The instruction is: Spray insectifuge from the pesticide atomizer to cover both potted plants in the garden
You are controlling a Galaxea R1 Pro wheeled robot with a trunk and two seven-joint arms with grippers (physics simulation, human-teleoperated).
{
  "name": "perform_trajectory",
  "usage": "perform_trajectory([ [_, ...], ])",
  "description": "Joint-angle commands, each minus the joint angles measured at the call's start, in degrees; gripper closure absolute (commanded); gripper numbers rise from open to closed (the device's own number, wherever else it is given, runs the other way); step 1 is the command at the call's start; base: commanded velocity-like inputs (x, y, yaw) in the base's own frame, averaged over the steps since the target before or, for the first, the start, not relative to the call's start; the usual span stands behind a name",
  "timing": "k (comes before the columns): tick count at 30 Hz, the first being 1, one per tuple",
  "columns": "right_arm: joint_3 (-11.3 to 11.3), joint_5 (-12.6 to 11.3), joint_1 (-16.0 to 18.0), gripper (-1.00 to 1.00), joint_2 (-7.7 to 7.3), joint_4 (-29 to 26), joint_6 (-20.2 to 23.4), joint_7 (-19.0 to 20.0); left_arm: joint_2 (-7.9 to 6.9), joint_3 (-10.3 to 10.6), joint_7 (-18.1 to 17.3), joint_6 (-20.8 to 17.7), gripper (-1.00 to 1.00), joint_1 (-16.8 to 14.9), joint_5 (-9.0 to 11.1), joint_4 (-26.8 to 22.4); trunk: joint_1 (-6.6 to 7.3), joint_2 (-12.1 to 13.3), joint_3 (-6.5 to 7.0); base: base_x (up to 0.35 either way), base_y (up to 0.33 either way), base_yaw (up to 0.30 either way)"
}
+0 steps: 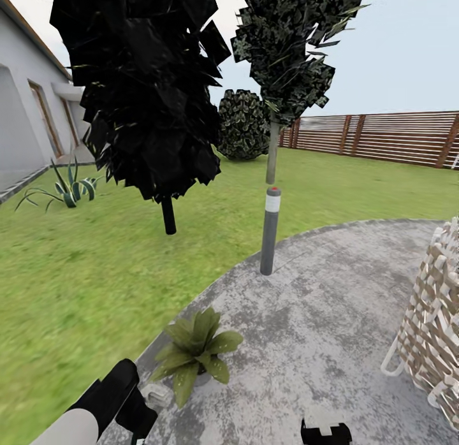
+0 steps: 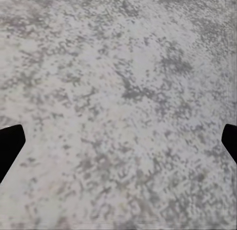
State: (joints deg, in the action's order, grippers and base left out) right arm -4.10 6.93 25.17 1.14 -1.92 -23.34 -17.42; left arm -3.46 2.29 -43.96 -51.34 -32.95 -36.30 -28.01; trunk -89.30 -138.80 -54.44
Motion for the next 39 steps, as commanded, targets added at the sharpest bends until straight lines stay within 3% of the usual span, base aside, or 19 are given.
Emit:
perform_trajectory([
  [1,-0.4,0.4,0.0,-1.00,0.01,0.1,0.1,-0.6,0.05,0.2,-0.5,-0.1,1.00,0.0,-0.4,-0.1,0.04,0.0,-0.06,-0.260,0.200,-0.001],
  [10,-0.4,0.4,0.0,-1.00,0.00,0.1,0.1,-0.6,0.37,0.2,-0.6,-0.2,1.00,-0.1,-0.4,-0.2,0.04,0.0,-0.06,-0.079,0.273,-0.005],
  [17,-0.4,0.4,0.0,-1.00,0.00,0.1,0.1,-0.6,0.47,0.2,-0.7,-0.2,1.00,-0.1,-0.2,-0.2,0.04,0.0,-0.06,0.127,0.266,-0.230],
  [25,-0.4,0.4,0.0,-1.00,0.00,0.1,0.1,-0.6,1.25,0.2,-0.7,-0.1,1.00,-0.1,-0.1,-0.3,0.04,0.0,-0.06,0.014,0.027,-0.255],
  [30,-0.4,0.4,0.0,-1.00,0.00,0.1,0.1,-0.6,2.29,0.2,-0.8,-0.1,1.00,-1.6,0.0,-0.2,0.04,0.0,-0.06,0.000,0.000,-0.049],
  [39,-0.4,0.4,0.0,-1.00,0.00,0.1,0.1,-0.6,3.12,0.3,-0.8,-0.1,1.00,-1.6,0.0,0.6,0.04,0.0,-0.06,0.000,0.000,-0.047],
])
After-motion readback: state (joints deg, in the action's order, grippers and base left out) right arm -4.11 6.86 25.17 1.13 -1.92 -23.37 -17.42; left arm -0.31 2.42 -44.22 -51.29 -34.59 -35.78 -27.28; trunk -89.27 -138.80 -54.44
